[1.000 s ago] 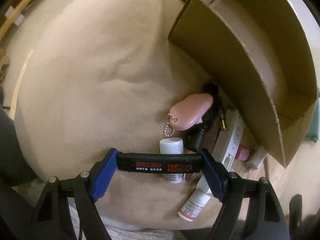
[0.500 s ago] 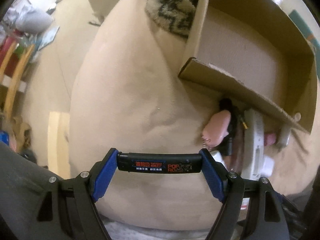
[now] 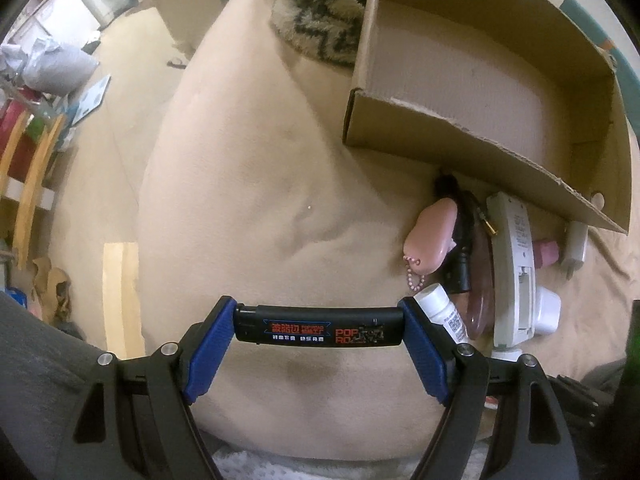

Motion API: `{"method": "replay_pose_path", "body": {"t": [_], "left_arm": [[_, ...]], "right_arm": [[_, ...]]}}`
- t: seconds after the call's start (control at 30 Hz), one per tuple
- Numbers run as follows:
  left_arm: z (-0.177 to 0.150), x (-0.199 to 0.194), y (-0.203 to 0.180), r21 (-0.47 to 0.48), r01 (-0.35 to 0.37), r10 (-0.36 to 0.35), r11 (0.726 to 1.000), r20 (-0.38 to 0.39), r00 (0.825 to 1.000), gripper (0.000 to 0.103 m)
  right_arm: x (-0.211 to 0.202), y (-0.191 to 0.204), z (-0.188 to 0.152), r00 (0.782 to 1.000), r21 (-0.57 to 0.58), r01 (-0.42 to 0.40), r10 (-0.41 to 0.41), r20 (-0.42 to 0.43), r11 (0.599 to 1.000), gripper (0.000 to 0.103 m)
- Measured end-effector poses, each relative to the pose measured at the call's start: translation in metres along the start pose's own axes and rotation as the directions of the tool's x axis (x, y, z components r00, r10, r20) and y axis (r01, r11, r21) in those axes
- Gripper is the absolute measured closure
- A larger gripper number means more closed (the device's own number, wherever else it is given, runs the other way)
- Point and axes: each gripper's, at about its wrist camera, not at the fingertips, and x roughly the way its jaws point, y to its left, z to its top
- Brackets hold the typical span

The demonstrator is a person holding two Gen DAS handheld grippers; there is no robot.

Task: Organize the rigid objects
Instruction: 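Lift the tube with the left gripper while the right gripper grasps and lifts the pill bottle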

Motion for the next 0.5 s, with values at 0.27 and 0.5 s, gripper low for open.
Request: {"method": "replay_pose_path", "body": {"t": [0.27,0.5], "left_arm": [[-0.011,-0.035,-0.016,0.049,0.003,-0.008,0.999,0.101,0.995,0.024],[0.002,-0.086,-0.031,0.11,0.052,-0.075,0.993,0.213,0.974,0.024]], "right_arm": [[-0.05,0.006,-0.017,0.984,-0.039,-0.061,0.067,0.167,0.997,0.075],[-0.11,0.01,-0.002,0.901,-0.118,-0.068,0.112,0.42,0.991,0.075]]}}
